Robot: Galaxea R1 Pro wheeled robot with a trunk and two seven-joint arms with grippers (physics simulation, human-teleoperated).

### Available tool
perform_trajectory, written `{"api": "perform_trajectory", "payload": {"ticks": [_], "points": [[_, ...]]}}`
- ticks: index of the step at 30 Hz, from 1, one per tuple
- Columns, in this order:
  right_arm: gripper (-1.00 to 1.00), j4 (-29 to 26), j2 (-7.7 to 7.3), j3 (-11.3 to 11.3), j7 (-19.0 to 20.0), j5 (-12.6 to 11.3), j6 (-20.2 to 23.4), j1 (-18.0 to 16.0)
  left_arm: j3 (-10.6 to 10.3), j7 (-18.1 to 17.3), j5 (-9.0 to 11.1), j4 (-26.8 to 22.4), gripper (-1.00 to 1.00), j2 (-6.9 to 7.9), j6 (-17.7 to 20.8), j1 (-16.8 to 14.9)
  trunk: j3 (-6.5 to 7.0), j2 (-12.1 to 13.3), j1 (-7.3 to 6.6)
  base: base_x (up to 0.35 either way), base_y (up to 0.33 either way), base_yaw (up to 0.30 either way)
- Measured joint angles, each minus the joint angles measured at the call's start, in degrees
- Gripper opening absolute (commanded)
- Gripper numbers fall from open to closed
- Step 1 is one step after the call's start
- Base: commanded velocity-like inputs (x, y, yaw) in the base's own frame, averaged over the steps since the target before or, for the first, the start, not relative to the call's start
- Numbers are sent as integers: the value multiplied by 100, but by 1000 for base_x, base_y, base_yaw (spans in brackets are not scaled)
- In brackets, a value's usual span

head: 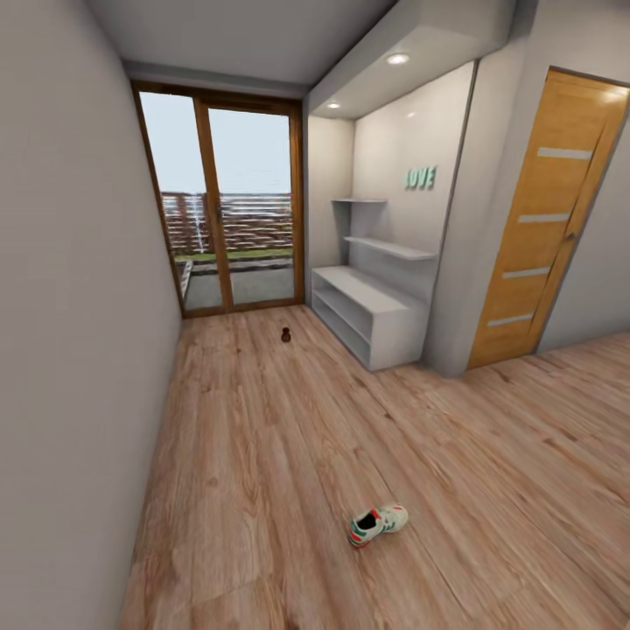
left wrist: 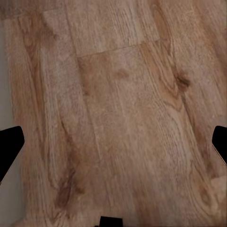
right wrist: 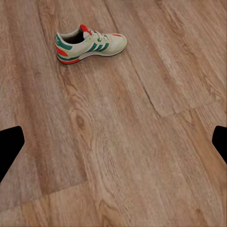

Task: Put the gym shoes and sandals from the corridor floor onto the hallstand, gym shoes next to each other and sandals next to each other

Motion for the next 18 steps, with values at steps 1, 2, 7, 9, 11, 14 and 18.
{"api": "perform_trajectory", "payload": {"ticks": [1,2,7,9,11,14,18], "points": [[100,-1,0,0,0,-1,0,0,0,0,0,0,100,0,0,0,0,0,0,336,0,0],[100,-1,0,0,-1,-1,0,0,0,0,0,0,100,0,0,0,0,0,0,336,0,0],[100,-1,0,-7,-7,-3,0,0,1,0,0,0,100,0,0,0,0,0,0,336,0,0],[100,0,0,-8,-7,-3,0,0,1,0,0,0,100,0,0,0,0,0,0,337,2,0],[100,-1,0,-8,-7,-3,0,0,1,0,0,0,100,0,0,0,0,0,0,337,20,0],[100,-2,0,-8,-7,-3,0,0,1,0,0,0,100,0,0,0,0,0,0,337,46,0],[100,3,0,-8,-7,-3,0,0,1,0,0,0,100,0,0,0,0,0,0,337,68,0]]}}
